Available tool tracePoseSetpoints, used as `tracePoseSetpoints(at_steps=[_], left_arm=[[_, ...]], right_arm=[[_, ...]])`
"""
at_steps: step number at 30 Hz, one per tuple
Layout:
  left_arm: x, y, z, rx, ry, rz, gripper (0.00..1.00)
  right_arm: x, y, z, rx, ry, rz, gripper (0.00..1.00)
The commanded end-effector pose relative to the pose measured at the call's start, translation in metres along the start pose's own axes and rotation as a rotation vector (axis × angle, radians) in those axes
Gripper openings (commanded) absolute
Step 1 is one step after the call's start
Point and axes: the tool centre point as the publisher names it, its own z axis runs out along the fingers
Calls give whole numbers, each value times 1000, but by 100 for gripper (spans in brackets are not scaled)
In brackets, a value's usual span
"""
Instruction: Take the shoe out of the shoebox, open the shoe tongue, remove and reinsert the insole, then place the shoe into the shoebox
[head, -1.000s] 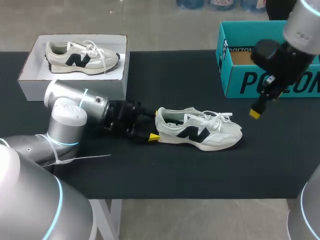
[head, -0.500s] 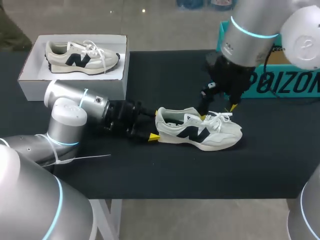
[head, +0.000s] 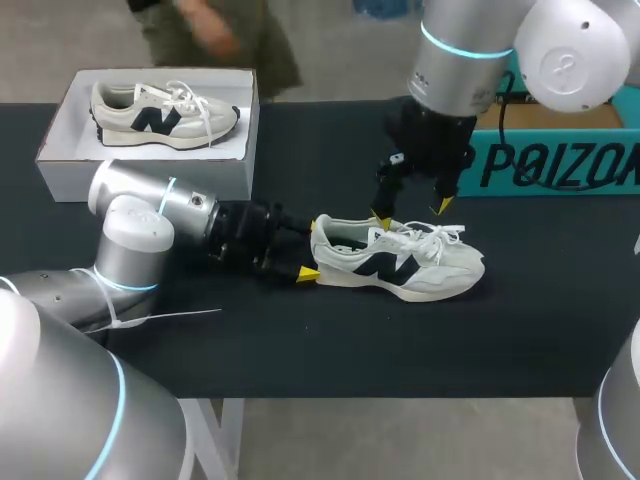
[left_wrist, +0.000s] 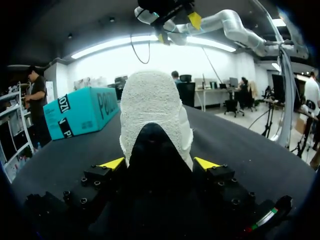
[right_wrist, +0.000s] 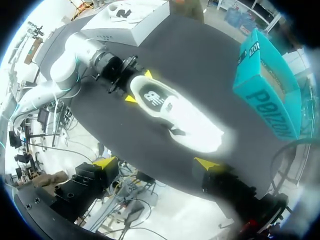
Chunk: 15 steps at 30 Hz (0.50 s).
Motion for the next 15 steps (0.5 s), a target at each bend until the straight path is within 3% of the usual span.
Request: tracePoseSetpoints(at_steps=[1,10,15], left_arm=[[-1,3,2,0,0,1,0],[-1,3,2,0,0,1,0],[-1,3,2,0,0,1,0]], right_arm=[[-2,10,10,9,9,150,100],[-5,27,40,-205,166,601,100],[2,27,50,-250,136,767,100]])
